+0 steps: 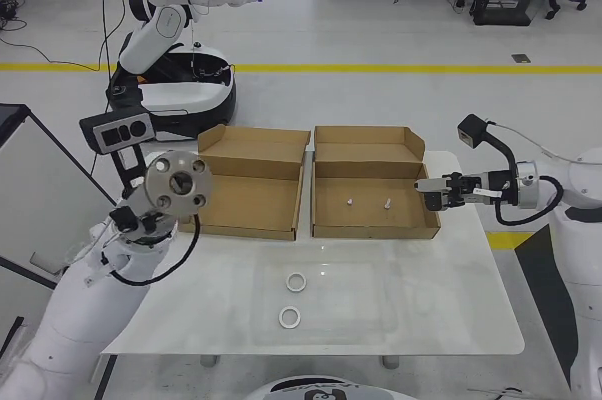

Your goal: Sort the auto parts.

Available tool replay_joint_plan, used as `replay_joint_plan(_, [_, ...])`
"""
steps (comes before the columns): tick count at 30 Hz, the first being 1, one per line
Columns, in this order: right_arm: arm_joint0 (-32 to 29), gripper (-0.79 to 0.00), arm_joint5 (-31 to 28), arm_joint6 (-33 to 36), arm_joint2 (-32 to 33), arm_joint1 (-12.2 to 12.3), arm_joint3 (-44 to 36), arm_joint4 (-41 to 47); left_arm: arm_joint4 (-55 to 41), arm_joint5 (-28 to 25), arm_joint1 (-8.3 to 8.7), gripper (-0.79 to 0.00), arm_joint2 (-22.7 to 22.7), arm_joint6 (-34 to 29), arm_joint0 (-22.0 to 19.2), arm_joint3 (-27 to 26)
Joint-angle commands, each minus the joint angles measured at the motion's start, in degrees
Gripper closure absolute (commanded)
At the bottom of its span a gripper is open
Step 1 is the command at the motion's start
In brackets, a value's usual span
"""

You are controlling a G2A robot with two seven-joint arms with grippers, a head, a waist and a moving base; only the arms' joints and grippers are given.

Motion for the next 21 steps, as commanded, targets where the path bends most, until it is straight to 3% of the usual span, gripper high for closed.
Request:
replay_joint_plan(1, [0.0, -0.785, 0.0, 0.0, 0.0, 0.0, 0.0, 0.0, 2.8, 0.5, -0.12, 0.000, -0.4, -0.5, 0.1, 0.5])
replay_joint_plan(10, [0.0, -0.785, 0.0, 0.0, 0.0, 0.0, 0.0, 0.0, 12.5, 1.3, -0.49, 0.000, -1.4, -1.3, 0.3, 0.7])
replay_joint_plan(21, [0.0, -0.785, 0.0, 0.0, 0.0, 0.0, 0.0, 0.0, 3.3, -0.6, -1.52, 0.000, -0.5, 0.6, 1.0, -1.9])
